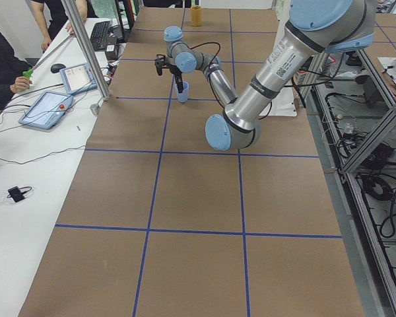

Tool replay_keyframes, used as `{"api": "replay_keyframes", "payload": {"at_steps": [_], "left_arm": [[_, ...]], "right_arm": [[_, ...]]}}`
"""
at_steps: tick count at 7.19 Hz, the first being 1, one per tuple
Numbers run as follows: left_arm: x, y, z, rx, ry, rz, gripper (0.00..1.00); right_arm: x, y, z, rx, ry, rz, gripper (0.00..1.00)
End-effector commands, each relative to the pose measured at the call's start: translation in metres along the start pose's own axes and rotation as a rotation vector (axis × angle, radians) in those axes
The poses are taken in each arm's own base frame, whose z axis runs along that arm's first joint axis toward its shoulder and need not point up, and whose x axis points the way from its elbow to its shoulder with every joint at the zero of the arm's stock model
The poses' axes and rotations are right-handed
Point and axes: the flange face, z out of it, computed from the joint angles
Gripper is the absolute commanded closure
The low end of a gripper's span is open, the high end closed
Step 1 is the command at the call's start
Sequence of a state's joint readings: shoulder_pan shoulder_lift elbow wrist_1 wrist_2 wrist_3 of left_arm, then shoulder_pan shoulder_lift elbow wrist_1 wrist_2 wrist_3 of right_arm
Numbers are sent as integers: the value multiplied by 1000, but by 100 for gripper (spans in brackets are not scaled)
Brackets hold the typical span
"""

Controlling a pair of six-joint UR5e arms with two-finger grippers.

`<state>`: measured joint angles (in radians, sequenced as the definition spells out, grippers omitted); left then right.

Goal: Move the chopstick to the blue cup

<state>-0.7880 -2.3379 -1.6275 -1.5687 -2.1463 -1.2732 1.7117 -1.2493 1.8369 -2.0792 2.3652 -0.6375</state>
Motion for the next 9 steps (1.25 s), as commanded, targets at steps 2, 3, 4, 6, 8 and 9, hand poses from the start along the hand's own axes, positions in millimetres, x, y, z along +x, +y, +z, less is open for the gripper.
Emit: {"api": "replay_keyframes", "payload": {"at_steps": [2, 3, 4, 6, 8, 9], "left_arm": [[-117, -58, -48, 89, -50, 239, 1], [-148, -66, -52, 99, -73, 238, 1], [-184, -81, -61, 114, -98, 225, 1], [-268, -121, -84, 127, -175, 347, 1], [-343, -159, -113, 77, -147, 415, 1], [-375, -178, -124, 77, -168, 455, 1]], "right_arm": [[-98, -87, 14, 6, -52, 272, 100], [-149, -118, 11, 19, -71, 360, 100], [-205, -151, 6, 32, -99, 453, 100], [-311, -195, 9, 19, -163, 590, 100], [-387, -224, 17, 18, -149, 677, 100], [-427, -236, 33, 19, -116, 668, 100]]}}
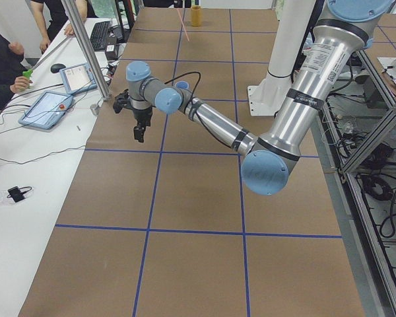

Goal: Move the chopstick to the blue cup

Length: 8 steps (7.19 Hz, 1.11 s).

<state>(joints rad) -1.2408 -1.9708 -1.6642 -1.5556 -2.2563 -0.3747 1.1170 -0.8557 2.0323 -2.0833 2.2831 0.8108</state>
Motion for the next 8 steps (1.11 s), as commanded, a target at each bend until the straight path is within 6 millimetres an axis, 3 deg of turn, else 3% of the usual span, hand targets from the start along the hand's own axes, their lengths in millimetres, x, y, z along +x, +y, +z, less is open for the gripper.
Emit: {"api": "replay_keyframes", "payload": {"at_steps": [1, 2, 5, 7, 8], "left_arm": [[-79, -6, -4, -17, -20, 83, 1], [-84, -6, -4, -19, -22, 84, 1], [-95, 0, 2, -30, -26, 68, 1], [-102, 0, 6, -36, -28, 60, 1], [-102, 1, 6, -36, -28, 60, 1]], "right_arm": [[-76, 24, 36, 25, 45, 5, 100], [-104, 14, 43, 28, 41, -2, 100], [-178, 27, 82, 27, 55, -25, 100], [-225, 0, 103, 33, 54, -18, 100], [-238, -8, 114, 25, 75, -11, 100]]}}
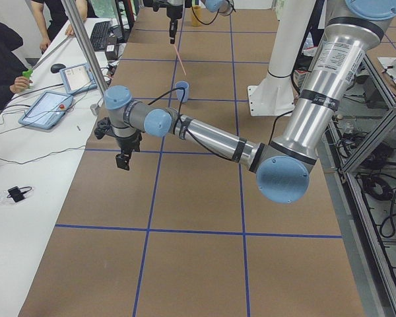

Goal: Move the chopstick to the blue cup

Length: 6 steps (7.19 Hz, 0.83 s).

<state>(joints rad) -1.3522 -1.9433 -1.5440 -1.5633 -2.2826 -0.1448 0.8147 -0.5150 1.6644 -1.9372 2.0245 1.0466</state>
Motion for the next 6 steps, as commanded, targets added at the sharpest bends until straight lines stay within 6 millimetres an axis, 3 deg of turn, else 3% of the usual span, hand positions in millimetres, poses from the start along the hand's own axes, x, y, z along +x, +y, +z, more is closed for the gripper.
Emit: {"api": "replay_keyframes", "payload": {"at_steps": [1, 3, 6], "left_arm": [[-3, 1, 1, -1, -1, -5, 1], [-3, 1, 1, -1, -1, -4, 1], [-5, 0, 4, -6, -2, -8, 1]], "right_arm": [[-31, -2, 27, 9, 33, -16, 100], [-41, 16, 51, -2, 59, -40, 100], [-33, 23, 83, 2, 74, -57, 100]]}}
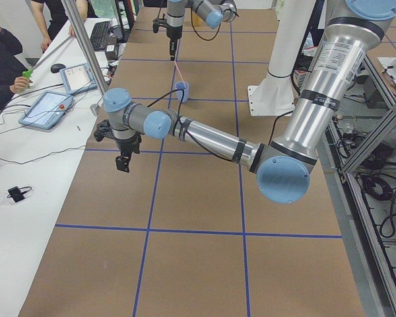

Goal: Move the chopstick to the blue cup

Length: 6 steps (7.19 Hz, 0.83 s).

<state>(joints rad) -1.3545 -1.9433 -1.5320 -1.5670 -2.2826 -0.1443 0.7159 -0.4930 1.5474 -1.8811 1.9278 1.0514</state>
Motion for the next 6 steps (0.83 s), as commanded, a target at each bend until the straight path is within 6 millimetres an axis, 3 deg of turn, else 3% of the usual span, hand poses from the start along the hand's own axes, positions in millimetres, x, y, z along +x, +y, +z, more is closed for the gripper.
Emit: {"api": "replay_keyframes", "payload": {"at_steps": [1, 4, 5, 6], "left_arm": [[-1, 0, 1, -2, 0, -2, 1], [-1, 0, 1, -3, -1, -5, 1], [-1, 0, 2, -3, -1, -5, 1], [-2, 0, 2, -5, -1, -6, 1]], "right_arm": [[2, 1, 28, 11, 4, -12, 100], [2, 10, 45, 3, -5, -30, 100], [2, 10, 48, -1, -2, -32, 74], [1, 13, 51, 2, -12, -36, 1]]}}
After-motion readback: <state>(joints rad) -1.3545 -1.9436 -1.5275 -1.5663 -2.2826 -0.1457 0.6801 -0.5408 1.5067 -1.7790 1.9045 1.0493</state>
